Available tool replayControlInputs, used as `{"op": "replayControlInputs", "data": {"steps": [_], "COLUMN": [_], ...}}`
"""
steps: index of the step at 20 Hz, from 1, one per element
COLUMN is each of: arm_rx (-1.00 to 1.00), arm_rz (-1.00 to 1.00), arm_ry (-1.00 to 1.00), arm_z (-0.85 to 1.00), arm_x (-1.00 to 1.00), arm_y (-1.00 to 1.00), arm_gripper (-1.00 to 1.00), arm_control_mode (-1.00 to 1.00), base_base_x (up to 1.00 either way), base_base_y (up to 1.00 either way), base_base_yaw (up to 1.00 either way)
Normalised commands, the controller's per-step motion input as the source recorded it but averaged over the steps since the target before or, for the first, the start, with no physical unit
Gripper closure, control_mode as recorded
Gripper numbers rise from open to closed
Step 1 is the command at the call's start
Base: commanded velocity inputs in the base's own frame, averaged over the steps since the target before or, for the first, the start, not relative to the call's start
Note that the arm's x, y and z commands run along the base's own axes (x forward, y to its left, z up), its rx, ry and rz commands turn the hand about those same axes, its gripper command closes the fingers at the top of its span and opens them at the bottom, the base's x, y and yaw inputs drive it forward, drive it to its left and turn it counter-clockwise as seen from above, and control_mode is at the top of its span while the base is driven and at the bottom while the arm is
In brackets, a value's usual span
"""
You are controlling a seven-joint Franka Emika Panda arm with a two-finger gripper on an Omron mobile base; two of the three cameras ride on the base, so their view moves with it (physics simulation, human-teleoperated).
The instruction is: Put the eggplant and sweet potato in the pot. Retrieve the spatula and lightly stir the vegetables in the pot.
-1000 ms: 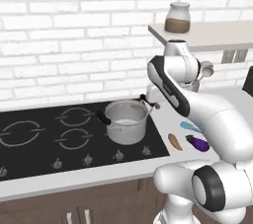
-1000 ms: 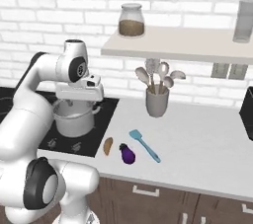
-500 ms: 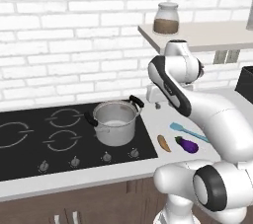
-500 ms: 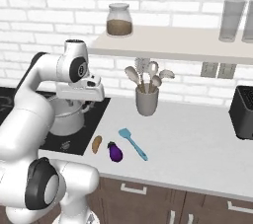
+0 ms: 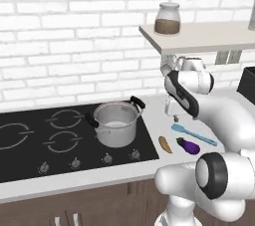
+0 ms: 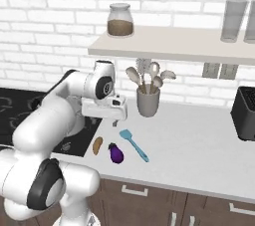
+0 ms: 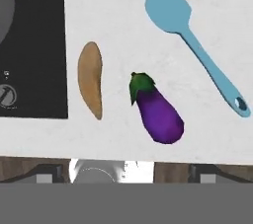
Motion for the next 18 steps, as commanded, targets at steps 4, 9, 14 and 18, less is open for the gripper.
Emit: {"op": "replayControlInputs", "data": {"steps": [4, 9, 14, 18], "arm_rx": [0.07, 0.01, -0.08, -0.07], "arm_rz": [0.01, 0.17, 0.18, 0.11], "arm_ry": [0.13, 0.0, 0.0, 0.01], "arm_z": [-1.0, -0.8, -0.78, -0.7], "arm_x": [0.02, 0.12, 0.49, 0.36], "arm_y": [-0.17, 0.64, 0.51, 0.01], "arm_gripper": [-1.0, -1.0, -1.0, -1.0], "arm_control_mode": [-1.0, -1.0, -1.0, -1.0], "base_base_x": [0.0, 0.0, 0.0, 0.0], "base_base_y": [0.0, 0.0, 0.0, 0.0], "base_base_yaw": [0.0, 0.0, 0.0, 0.0]}}
